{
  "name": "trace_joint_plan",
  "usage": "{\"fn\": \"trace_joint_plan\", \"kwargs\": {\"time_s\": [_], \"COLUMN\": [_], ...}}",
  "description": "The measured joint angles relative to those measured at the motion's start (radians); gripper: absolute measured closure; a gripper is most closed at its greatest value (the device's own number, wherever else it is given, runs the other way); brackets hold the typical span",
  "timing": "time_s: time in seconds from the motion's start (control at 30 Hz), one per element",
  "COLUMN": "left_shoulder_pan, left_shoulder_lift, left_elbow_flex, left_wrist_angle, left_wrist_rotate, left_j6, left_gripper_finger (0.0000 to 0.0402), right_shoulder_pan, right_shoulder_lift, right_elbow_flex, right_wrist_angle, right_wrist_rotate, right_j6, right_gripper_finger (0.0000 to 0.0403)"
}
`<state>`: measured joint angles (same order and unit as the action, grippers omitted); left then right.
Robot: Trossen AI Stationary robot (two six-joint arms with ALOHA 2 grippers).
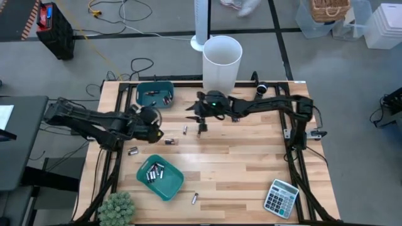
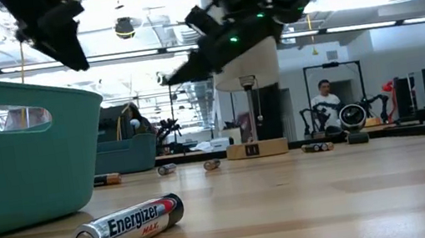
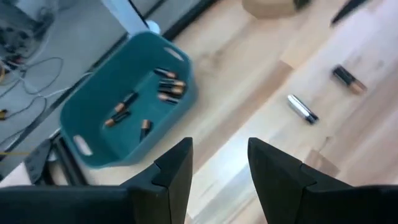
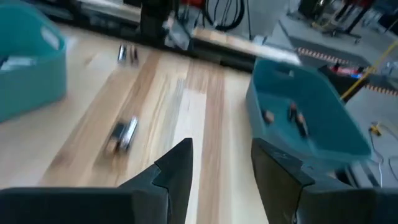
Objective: Sort batteries
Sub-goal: Put the silver battery into the green bin
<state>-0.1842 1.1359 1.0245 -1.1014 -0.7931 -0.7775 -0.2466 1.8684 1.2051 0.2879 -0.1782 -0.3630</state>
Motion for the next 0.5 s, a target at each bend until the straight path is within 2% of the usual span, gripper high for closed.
{"fn": "trace_joint_plan", "kwargs": {"time_s": [0.2, 0.33, 0.5], "left_shoulder_pan": [0.168, 0.264, 0.349], "left_shoulder_lift": [0.129, 0.210, 0.304], "left_elbow_flex": [0.000, 0.000, 0.000], "left_wrist_angle": [0.201, 0.284, 0.381], "left_wrist_rotate": [0.218, 0.306, 0.403], "left_j6": [0.190, 0.250, 0.298], "left_gripper_finger": [0.0253, 0.0253, 0.0253], "right_shoulder_pan": [-0.004, 0.012, 0.036], "right_shoulder_lift": [-0.117, -0.186, -0.280], "right_elbow_flex": [-0.121, -0.170, -0.233], "right_wrist_angle": [0.007, 0.023, 0.060], "right_wrist_rotate": [0.004, 0.007, 0.064], "right_j6": [-0.001, -0.005, -0.028], "right_gripper_finger": [0.0226, 0.0226, 0.0226]}}
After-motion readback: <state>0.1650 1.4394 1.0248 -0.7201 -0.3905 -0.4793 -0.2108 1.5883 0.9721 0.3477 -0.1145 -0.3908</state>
